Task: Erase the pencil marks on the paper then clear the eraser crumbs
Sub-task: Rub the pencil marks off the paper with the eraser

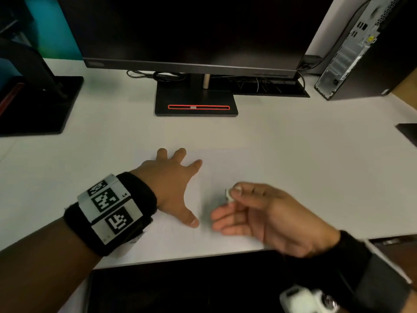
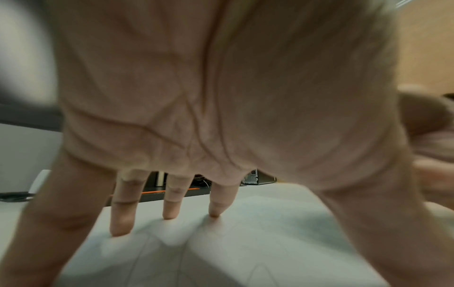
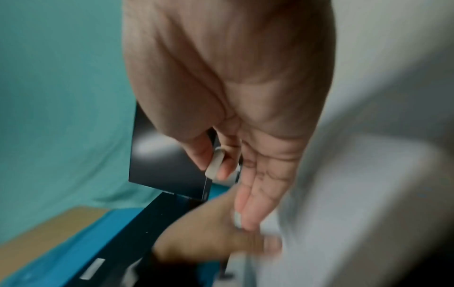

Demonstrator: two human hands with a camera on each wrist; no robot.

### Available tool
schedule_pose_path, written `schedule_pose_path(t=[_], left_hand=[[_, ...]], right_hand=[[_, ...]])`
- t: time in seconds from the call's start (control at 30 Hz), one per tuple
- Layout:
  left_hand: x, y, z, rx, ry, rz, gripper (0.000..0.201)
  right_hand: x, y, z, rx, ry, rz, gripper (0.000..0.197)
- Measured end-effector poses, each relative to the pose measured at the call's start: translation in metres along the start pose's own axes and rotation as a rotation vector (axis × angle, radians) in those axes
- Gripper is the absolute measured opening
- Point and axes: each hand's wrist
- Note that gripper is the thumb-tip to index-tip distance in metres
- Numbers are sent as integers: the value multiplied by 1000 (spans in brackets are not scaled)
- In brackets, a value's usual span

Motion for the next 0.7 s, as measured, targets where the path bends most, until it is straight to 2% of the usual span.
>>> schedule_pose_path(t=[0.07,0.13,0.2,0.27,0.33,0.4,0.5,0.57,0.63,0.7], left_hand=[[0,1,1,6,1,14,143],[1,2,1,11,4,3,143],[0,2,0,16,1,-21,142],[-2,1,-1,15,-4,-41,142],[-2,2,-1,10,9,-50,142],[-3,0,-1,10,9,-62,142],[-3,0,-1,7,0,-58,142],[-4,-1,-1,2,-22,-59,145],[-5,-3,-3,1,-41,-76,150],[-5,-4,-5,2,-53,-84,152]], right_hand=[[-1,20,2,-87,-95,106,14],[17,18,9,-76,-34,240,17],[43,0,13,82,133,436,18],[61,-17,10,321,333,584,20],[58,-17,3,468,375,626,22],[34,-3,2,382,245,584,21],[-4,26,6,52,-9,294,19],[1,27,11,-84,-25,182,26],[25,8,16,7,113,357,34],[51,-14,15,255,262,636,29]])
Point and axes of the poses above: each hand's wrist, its own z-axis towards the middle knuckle, its own x-axis out of the back of the hand, y = z × x, and after that the axes turned 14 degrees about -x, right-handed
